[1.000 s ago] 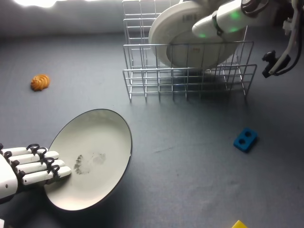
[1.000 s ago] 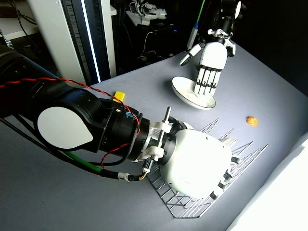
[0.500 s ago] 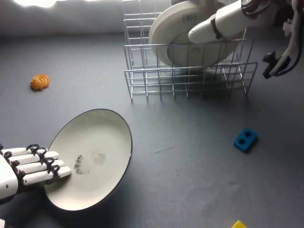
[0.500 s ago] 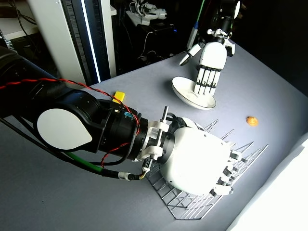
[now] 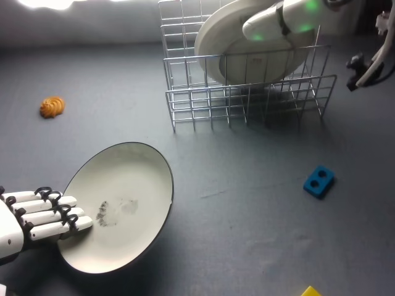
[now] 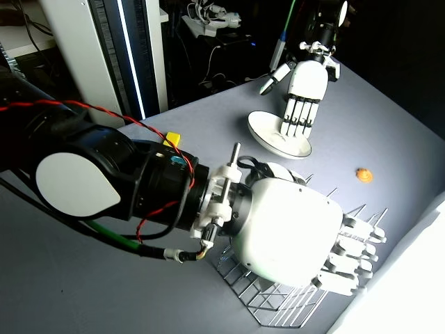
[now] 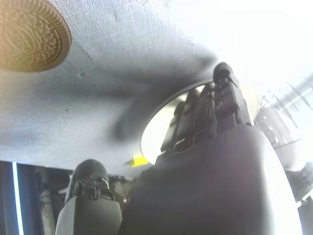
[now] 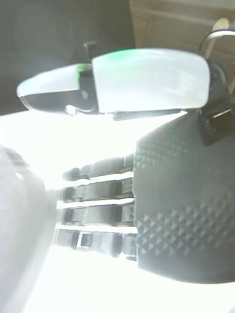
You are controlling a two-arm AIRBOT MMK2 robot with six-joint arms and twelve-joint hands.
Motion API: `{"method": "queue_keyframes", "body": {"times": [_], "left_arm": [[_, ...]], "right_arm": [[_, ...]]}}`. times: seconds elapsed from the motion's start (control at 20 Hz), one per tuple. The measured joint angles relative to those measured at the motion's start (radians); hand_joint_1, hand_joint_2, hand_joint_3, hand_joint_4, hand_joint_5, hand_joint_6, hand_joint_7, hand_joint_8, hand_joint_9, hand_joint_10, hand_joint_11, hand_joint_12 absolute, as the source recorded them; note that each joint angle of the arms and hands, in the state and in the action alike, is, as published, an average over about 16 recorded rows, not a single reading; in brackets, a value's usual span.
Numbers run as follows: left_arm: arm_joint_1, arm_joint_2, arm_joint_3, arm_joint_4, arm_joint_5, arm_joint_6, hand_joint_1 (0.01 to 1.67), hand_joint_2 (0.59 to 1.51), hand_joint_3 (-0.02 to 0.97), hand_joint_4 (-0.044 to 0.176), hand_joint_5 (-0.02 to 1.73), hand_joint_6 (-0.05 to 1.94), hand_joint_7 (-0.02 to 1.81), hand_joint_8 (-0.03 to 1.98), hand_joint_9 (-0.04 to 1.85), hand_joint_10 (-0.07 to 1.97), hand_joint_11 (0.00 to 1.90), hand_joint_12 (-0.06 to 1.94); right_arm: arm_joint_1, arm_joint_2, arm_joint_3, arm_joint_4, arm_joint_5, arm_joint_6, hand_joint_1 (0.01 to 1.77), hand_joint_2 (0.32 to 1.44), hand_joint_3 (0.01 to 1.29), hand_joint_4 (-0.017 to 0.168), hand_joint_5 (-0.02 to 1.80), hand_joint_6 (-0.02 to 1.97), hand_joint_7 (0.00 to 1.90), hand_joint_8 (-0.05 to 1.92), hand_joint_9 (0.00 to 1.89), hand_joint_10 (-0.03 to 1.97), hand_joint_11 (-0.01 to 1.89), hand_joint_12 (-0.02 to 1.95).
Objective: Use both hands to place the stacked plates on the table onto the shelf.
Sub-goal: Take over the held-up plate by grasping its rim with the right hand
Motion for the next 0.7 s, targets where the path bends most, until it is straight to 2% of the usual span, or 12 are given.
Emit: {"method": "queue_keyframes", "body": {"times": [0.2,0.35,0.5,0.7], "left_arm": [[0.001,0.001,-0.003,-0.003,0.002,0.0,0.01,1.066,0.013,-0.012,-0.01,-0.03,0.0,-0.01,-0.03,-0.05,0.03,0.03],[0.002,0.002,-0.005,-0.006,0.003,0.0,0.01,1.064,0.013,-0.011,-0.01,-0.03,0.0,-0.01,-0.03,-0.05,0.03,0.03],[0.003,0.003,-0.007,-0.009,0.005,0.0,0.01,1.063,0.013,-0.011,-0.01,-0.03,0.0,-0.01,-0.02,-0.05,0.03,0.03],[0.003,0.004,-0.009,-0.011,0.006,0.0,0.01,1.064,0.013,-0.011,-0.01,-0.03,0.0,-0.01,-0.02,-0.05,0.03,0.03]], "right_arm": [[0.004,0.037,-0.091,0.0,0.052,-0.147,0.93,1.0,0.02,-0.003,0.14,0.04,0.16,0.01,0.11,0.03,0.02,0.43],[-0.011,0.065,-0.18,0.009,0.099,-0.309,0.95,0.99,0.02,-0.001,0.08,0.04,0.1,0.01,0.07,0.02,0.02,0.28],[-0.044,0.085,-0.266,0.022,0.153,-0.49,1.0,0.97,0.02,0.001,0.05,0.04,0.06,0.01,0.04,0.01,0.02,0.17],[-0.113,0.09,-0.362,0.049,0.214,-0.73,1.09,0.95,0.02,0.002,0.02,0.04,0.02,0.01,0.02,0.01,0.02,0.05]]}}
